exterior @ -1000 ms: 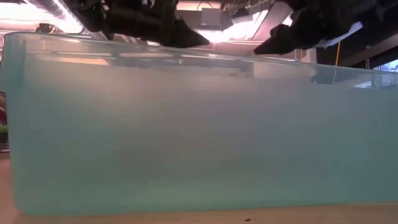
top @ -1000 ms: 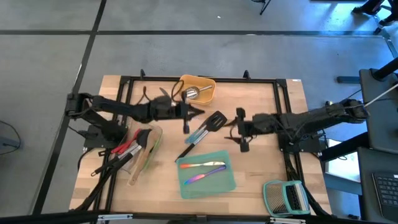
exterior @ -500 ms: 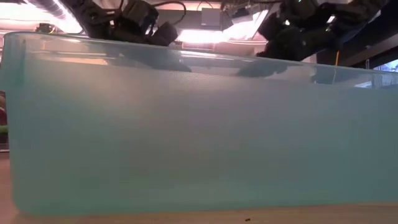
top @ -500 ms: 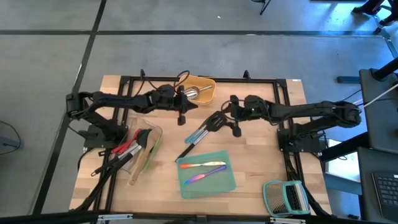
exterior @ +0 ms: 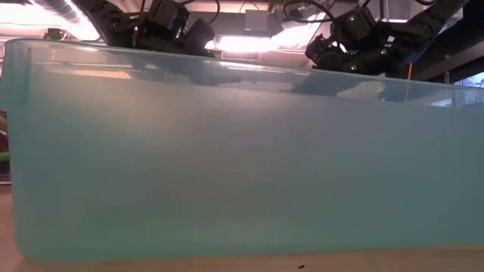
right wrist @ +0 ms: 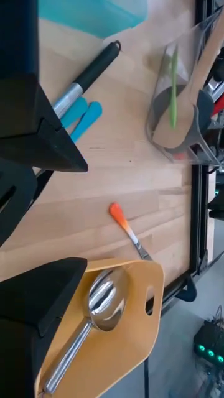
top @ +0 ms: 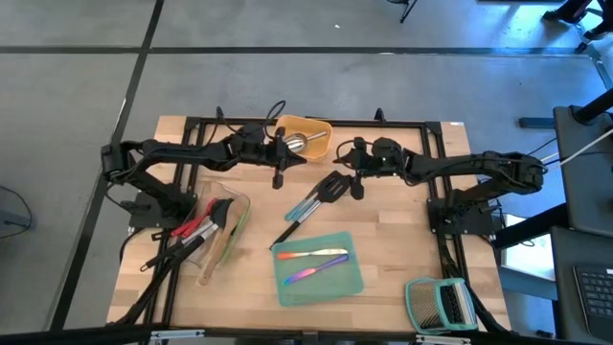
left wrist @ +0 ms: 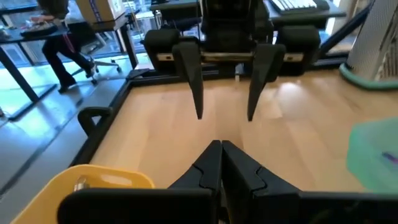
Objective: Pick & Place Kitchen Items
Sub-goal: Put the orange table knife into the green bin
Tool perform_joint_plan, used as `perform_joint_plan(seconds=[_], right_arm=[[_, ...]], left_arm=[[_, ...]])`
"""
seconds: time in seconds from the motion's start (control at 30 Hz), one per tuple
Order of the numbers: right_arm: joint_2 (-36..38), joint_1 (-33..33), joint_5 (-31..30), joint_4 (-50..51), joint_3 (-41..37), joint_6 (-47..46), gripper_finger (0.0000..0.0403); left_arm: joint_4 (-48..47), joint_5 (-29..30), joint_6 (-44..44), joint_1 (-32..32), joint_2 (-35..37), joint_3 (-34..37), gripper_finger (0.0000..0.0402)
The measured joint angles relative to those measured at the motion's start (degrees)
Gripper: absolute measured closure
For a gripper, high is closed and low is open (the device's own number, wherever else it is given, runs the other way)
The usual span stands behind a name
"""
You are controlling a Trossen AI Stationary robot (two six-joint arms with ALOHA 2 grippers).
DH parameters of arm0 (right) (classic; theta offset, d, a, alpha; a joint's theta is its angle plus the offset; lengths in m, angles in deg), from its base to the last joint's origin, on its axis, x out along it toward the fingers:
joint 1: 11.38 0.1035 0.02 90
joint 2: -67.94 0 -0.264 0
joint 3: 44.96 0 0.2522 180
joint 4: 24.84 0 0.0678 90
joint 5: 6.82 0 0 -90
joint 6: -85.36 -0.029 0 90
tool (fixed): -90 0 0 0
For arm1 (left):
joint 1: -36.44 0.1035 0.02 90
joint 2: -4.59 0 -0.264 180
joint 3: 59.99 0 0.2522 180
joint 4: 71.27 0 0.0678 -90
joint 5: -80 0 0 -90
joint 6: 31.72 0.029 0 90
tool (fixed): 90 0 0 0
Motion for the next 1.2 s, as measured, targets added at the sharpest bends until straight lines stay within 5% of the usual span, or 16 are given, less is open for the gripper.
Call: perform_joint_plan(seconds=[0.73, 1.0, 1.2], right_arm=[[-0.9, 0.2, 0.1, -3.1, 0.0, -0.4, 0.0163], [-7.8, 0.2, 0.1, -10.0, 0.4, -1.6, 0.0163], [-13.7, 0.2, 0.1, -4.7, 5.6, -2.7, 0.0163]], left_arm=[[-5.4, 0.1, -1.5, 0.0, 0.0, 0.0, 0.04], [-8.4, 0.5, -1.9, 0.0, 0.0, 0.1, 0.04], [-9.0, 0.5, -2.0, 0.0, 0.0, 0.1, 0.04]])
